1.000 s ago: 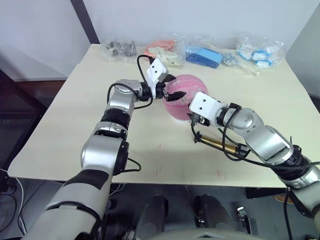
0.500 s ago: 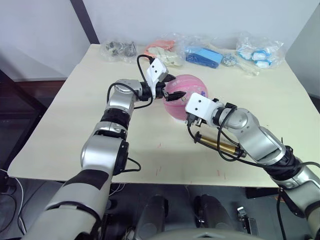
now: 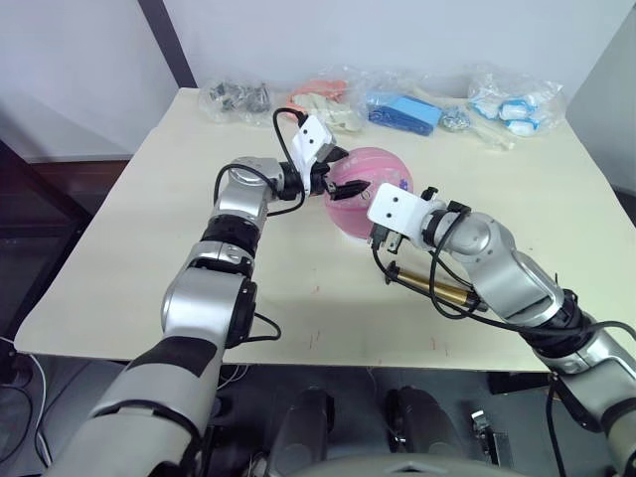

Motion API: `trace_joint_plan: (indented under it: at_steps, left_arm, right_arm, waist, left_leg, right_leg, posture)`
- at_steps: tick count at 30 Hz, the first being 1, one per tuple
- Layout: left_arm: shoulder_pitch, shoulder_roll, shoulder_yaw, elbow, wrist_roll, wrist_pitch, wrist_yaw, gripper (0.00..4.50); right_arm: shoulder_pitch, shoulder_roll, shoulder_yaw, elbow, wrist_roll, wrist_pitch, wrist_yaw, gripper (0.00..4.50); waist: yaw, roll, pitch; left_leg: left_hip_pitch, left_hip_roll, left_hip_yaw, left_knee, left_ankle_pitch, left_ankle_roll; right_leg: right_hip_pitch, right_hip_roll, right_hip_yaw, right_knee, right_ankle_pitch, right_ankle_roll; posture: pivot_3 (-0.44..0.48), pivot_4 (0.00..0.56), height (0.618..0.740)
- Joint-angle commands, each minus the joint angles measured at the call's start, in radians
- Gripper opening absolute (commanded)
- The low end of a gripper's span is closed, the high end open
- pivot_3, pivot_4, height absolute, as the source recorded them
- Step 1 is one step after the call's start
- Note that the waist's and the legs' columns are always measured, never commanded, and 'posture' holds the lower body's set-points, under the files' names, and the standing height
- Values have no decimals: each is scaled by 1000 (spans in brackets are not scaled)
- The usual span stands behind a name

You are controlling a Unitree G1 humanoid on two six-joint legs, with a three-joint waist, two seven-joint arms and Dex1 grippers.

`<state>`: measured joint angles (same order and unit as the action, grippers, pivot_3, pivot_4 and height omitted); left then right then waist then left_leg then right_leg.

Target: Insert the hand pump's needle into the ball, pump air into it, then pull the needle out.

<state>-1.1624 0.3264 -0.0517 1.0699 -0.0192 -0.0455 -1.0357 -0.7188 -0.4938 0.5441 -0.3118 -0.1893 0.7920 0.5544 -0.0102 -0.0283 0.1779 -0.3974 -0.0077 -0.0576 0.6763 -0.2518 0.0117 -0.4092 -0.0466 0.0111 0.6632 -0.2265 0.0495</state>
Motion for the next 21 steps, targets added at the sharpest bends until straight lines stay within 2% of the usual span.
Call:
trace_joint_plan:
  at_steps: [1, 9, 11, 21]
  left_arm:
    - [8, -5, -32, 3, 37, 17, 15, 4500]
    - [10, -6, -29, -1, 40, 16, 18, 4500]
    - [11, -5, -29, -1, 40, 15, 17, 4500]
    - [12, -5, -28, -2, 40, 13, 16, 4500]
  right_arm:
    - [-22, 16, -15, 8, -39, 43, -10, 1053]
    - [-26, 51, -32, -3, -40, 112, 10, 1053]
    - [-28, 52, -26, -7, -54, 113, 4, 1579]
    - [-35, 58, -21, -11, -78, 113, 10, 1579]
  waist:
    - [0, 0, 0]
    - [-1, 0, 0]
    - [0, 0, 0]
    - [-1, 0, 0]
  left_leg:
    - [0, 0, 0, 0, 0, 0]
    - [0, 0, -1, 0, 0, 0]
    - [0, 0, -1, 0, 0, 0]
    - [0, 0, -1, 0, 0, 0]
  right_leg:
    - [0, 0, 0, 0, 0, 0]
    - [0, 0, 0, 0, 0, 0]
    - [0, 0, 0, 0, 0, 0]
    - [0, 0, 0, 0, 0, 0]
  posture:
    - [0, 150, 740]
    - [0, 150, 740]
    - [0, 150, 740]
    - [0, 150, 740]
